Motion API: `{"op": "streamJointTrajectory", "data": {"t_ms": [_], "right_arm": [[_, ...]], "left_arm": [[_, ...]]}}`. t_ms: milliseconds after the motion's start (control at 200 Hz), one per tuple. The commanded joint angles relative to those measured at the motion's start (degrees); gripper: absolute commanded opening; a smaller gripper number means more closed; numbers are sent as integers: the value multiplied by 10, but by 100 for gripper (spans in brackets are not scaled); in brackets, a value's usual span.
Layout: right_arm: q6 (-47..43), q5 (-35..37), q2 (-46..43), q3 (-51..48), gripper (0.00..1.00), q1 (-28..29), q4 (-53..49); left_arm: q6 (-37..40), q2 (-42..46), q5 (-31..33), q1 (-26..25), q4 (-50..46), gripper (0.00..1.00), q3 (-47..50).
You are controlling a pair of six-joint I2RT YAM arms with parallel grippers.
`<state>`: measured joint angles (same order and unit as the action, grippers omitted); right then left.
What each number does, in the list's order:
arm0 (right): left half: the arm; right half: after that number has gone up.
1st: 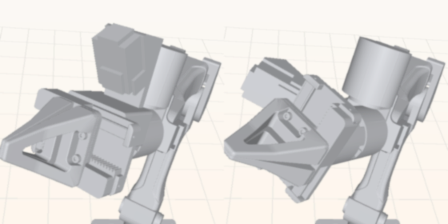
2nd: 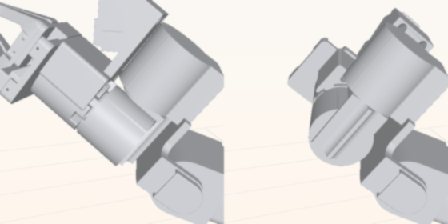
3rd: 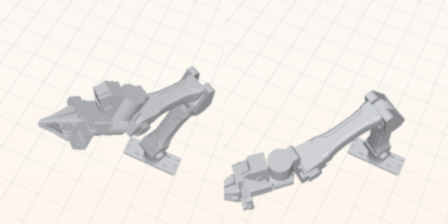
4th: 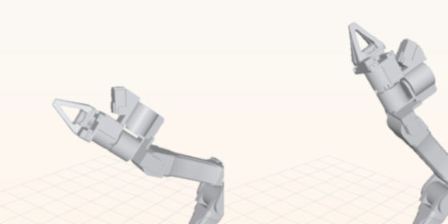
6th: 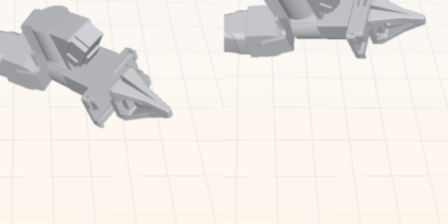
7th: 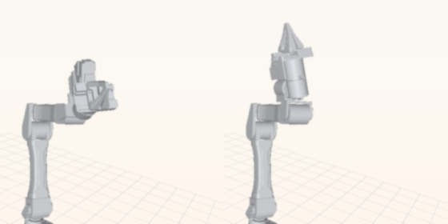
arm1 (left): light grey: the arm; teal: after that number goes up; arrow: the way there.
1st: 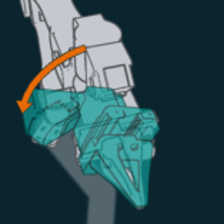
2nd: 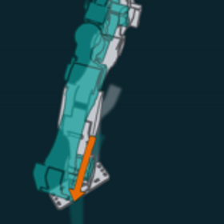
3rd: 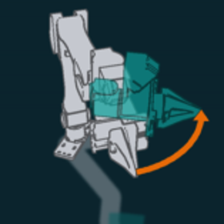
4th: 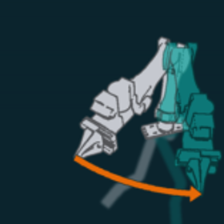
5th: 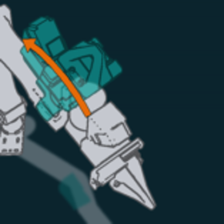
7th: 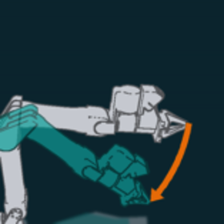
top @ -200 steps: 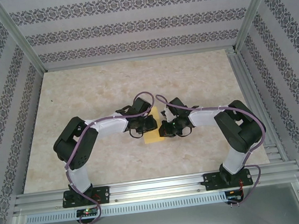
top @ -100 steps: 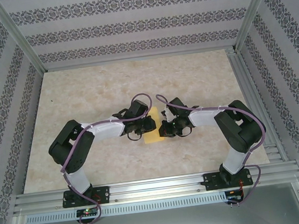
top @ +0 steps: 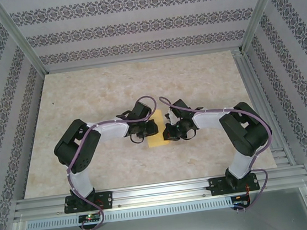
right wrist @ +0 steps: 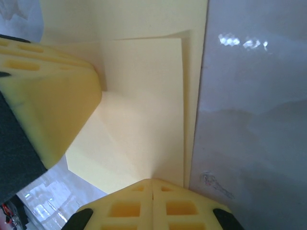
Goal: Fold a paper plane with a square sheet of paper (pick it up from the middle)
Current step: Fold the triangle a second time at the center of the table.
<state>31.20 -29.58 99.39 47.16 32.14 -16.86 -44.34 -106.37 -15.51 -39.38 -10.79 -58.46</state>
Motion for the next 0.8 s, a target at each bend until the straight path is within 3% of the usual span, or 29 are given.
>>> {"op": "streamJointTrajectory", "data": {"t_ms": [0,390,599,794], "right_arm": [[-20,125,50,-24,6,3,-102],[-18,121,48,-16,6,5,-96],[-8,89,31,3,6,5,-78],[-2,57,7,17,7,2,-64]], "left_arm": [[35,-17,13,32,-20,16,-10],[57,-10,-12,102,-17,17,-12],[40,38,-50,97,25,18,-17],[19,61,-65,55,49,18,17]]}}
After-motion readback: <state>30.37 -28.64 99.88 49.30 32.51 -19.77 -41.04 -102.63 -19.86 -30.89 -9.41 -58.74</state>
